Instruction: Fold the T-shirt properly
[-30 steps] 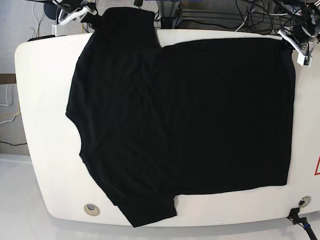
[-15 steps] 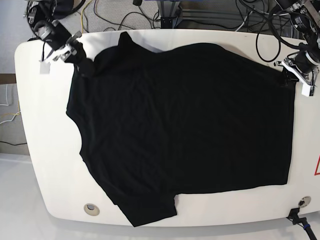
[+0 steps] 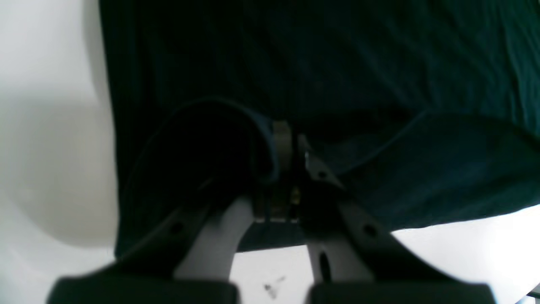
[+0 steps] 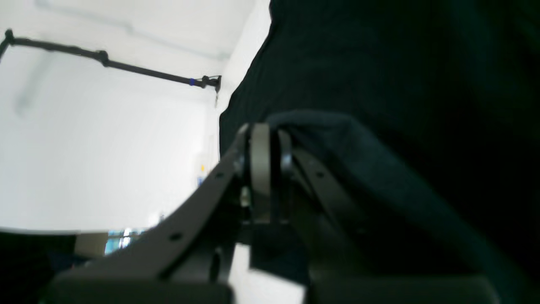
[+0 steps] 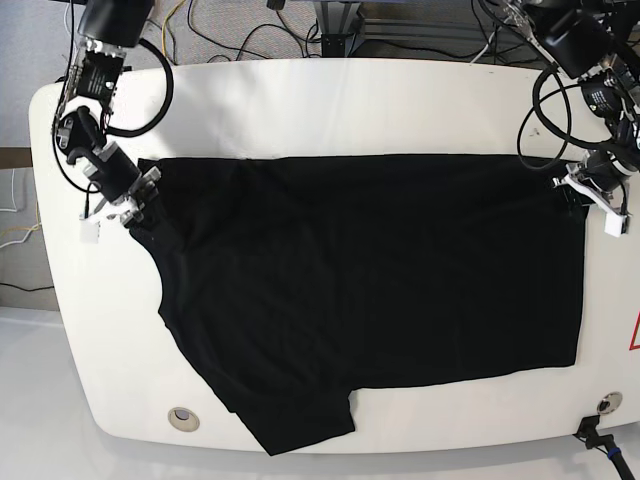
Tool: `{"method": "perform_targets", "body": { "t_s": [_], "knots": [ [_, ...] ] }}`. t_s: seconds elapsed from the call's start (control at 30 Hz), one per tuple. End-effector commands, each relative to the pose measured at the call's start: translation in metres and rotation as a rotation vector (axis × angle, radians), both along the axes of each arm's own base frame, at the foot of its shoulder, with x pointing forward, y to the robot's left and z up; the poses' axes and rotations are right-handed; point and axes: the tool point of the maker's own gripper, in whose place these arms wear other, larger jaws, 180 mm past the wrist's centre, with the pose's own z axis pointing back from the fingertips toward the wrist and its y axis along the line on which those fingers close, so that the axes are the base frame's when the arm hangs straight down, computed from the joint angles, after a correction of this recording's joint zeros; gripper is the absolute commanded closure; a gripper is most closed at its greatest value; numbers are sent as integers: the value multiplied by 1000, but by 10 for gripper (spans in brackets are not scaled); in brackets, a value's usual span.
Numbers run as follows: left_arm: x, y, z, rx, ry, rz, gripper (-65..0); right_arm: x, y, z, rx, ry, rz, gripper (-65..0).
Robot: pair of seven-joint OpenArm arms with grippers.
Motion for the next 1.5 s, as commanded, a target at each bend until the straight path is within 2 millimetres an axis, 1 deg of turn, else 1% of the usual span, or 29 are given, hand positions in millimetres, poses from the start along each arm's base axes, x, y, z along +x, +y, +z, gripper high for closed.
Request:
{"method": "perform_targets", "body": {
  "t_s": [0.0, 0.07, 0.13, 0.2, 0.3, 0.33, 0.4, 0.43, 0.47, 0.5, 0.53, 0.57, 0.6, 0.67, 0.7, 0.73, 0.77, 0.8, 0.87, 0.93, 1.0, 1.03, 1.1, 1.17, 1.2, 1.27, 1.33, 1.4, 1.47],
  "knots": [
    [11, 9, 17, 2, -49, 33, 0, 22, -4, 20, -48, -72, -1, 0],
    [11, 9, 16, -2, -48, 40, 0, 27, 1, 18, -44, -70, -4, 0],
    [10, 9, 16, -1, -45, 40, 0, 30, 1, 12, -50, -53, -9, 0],
    [10, 11, 16, 3, -42, 40, 0, 31, -2, 1, -66, -23, -14, 0],
    [5, 17, 10, 46, -4, 44, 0, 28, -5, -17, -120, 31, -14, 0],
    [3, 24, 11, 74, 10, 47, -15, 28, -7, -20, -143, 42, -13, -29],
    [1, 33, 9, 116, 38, 54, -257, 32, -12, -22, -205, 50, -12, -192],
    [-1, 37, 8, 139, 56, 58, -363, 32, -16, -23, -240, 56, -14, -275],
    [-3, 44, 8, 173, 77, 62, -443, 33, -21, -22, -276, 59, -14, -356],
    [-3, 55, 13, 212, 84, 69, -490, 34, -28, -14, -321, 40, -12, -424],
    [-1, 64, 19, 244, 85, 74, -504, 34, -33, -3, -359, 16, -8, -476],
    [1, 71, 25, 280, 74, 76, -506, 34, -35, 7, -392, -9, 0, -514],
    [2, 79, 32, 310, 57, 80, -506, 29, -36, 14, -425, -25, 10, -531],
    [6, 88, 52, 365, 5, 80, -509, 22, -36, 33, -498, -72, 34, -529],
    [4, 87, 59, 400, -12, 57, -509, 18, -35, 39, -530, -88, 47, -529],
    [3, 84, 68, 440, -37, 31, -509, 13, -39, 40, -569, -84, 56, -529],
    [2, 83, 76, 474, -53, 22, -509, 7, -41, 36, -615, -68, 64, -529],
    [-3, 80, 79, 498, -54, 11, -509, 2, -46, 32, -680, -52, 69, -529],
    [-13, 75, 83, 536, -61, -12, -509, -8, -56, 18, -822, 2, 74, -529],
    [-18, 63, 80, 532, -90, -26, -509, -14, -64, 1, -935, 53, 75, -529],
    [-24, 53, 78, 528, -129, -39, -509, -18, -70, -10, -1059, 73, 110, -528],
    [-28, 49, 75, 528, -133, -53, -509, -21, -72, -16, -1113, 90, 125, -528],
    [-29, 34, 71, 520, -152, -96, -509, -26, -72, -29, -1188, 124, 152, -528],
    [-32, 22, 63, 505, -157, -135, -509, -27, -65, -41, -1222, 125, 183, -528],
    [-34, 18, 59, 498, -154, -148, -509, -28, -61, -50, -1225, 133, 194, -528],
    [-39, 11, 51, 485, -142, -172, -509, -32, -61, -68, -1222, 159, 207, -528],
    [-42, 5, 46, 467, -145, -178, -509, -34, -61, -82, -1194, 168, 209, -528],
    [-44, 3, 42, 458, -142, -167, -509, -35, -61, -92, -1171, 181, 209, -528],
    [-47, 5, 38, 488, -117, -171, -509, -36, -63, -100, -1150, 178, 189, -528]
  ]
}}
